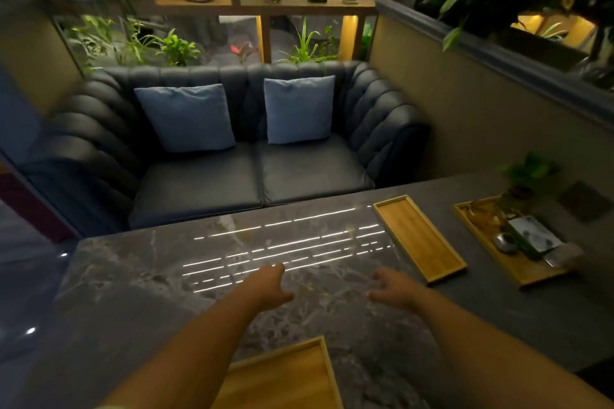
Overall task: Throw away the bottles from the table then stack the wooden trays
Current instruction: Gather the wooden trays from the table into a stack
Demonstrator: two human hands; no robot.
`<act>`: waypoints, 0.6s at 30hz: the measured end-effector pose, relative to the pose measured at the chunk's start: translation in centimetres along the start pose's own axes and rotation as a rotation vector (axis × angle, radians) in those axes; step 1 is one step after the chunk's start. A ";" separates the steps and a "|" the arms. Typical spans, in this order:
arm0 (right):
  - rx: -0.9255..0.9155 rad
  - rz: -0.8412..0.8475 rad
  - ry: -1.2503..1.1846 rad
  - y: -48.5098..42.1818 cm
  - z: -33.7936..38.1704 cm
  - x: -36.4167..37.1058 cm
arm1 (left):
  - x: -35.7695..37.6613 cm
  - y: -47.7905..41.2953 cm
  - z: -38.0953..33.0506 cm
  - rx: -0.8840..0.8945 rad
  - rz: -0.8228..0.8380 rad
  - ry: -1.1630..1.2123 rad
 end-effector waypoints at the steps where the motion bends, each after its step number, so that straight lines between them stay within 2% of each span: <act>1: -0.004 0.003 0.013 -0.5 -1.0 -0.7 | 0.3 -0.8 -1.0 0.004 0.004 -0.001; 8: -0.047 0.030 0.041 -5.0 -8.9 -5.9 | 2.4 -7.7 -10.3 -0.015 0.009 -0.031; 13: -0.041 -0.010 0.120 -8.6 -13.6 -9.0 | 3.4 -12.8 -16.8 0.008 0.038 -0.059; 18: -0.029 -0.035 0.095 -11.7 -17.0 -11.5 | 4.2 -16.9 -21.4 -0.009 -0.044 -0.024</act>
Point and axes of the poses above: each hand's wrist, its own y-axis away from the middle knuckle, its own x-axis out of the palm, z = x × y, the point moved 4 cm from there along -y, towards the middle knuckle, and after that the axes turned 9 degrees about x, right-handed, at the moved point
